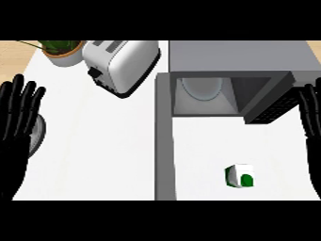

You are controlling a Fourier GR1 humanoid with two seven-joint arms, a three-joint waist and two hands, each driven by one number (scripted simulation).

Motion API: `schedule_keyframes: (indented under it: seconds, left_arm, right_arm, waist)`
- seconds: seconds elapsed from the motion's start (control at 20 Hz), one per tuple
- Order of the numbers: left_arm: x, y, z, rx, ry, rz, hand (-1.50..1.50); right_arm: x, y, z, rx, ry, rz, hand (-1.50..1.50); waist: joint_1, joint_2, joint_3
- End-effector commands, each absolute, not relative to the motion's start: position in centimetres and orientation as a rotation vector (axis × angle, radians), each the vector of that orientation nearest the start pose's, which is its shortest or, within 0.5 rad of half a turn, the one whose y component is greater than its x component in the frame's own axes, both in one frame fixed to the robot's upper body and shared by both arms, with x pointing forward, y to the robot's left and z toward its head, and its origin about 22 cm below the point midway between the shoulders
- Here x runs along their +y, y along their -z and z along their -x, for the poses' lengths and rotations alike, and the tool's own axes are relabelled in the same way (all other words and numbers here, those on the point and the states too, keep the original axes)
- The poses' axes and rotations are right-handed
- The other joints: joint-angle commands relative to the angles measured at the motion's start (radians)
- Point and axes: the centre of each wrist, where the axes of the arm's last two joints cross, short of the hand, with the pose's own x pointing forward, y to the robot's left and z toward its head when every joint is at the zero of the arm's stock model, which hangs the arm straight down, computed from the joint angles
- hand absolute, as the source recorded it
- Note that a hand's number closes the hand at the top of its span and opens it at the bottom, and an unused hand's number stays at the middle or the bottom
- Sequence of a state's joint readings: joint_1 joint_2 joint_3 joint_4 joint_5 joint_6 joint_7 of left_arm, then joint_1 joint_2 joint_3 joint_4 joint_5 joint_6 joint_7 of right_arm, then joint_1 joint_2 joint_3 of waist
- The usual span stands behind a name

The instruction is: Pick up the milk, place it into the microwave and close the microwave

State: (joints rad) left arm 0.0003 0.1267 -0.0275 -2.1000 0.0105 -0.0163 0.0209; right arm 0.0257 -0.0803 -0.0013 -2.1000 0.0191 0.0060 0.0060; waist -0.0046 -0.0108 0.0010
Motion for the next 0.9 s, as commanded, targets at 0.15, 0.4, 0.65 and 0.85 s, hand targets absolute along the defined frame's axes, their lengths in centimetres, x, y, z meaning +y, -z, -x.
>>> schedule_keyframes:
  seconds: [0.15,0.4,0.65,0.85]
  left_arm:
    - [22.8,-13.7,-20.3,-2.126,0.104,-0.06,-1.5]
    - [22.3,-10.4,-18.4,-1.973,-0.126,-0.011,-1.5]
    - [25.1,-11.1,-15.1,-2.0,-0.145,0.002,-1.5]
    - [24.7,-11.7,-12.0,-1.975,-0.141,-0.013,-1.5]
  right_arm:
    - [-23.5,-12.8,-16.7,-2.083,-0.18,-0.106,-1.5]
    - [-25.2,-11.9,-12.2,-2.028,-0.297,-0.316,-1.5]
    - [-25.5,-13.8,-7.9,-2.026,-0.303,-0.298,-1.5]
    - [-27.7,-11.3,-6.5,-2.015,-0.32,-0.273,-1.5]
  waist:
    - [-0.001,0.009,-0.001]
    - [-0.009,0.004,0.0]
    - [-0.002,0.005,-0.001]
    - [-0.003,0.003,-0.001]
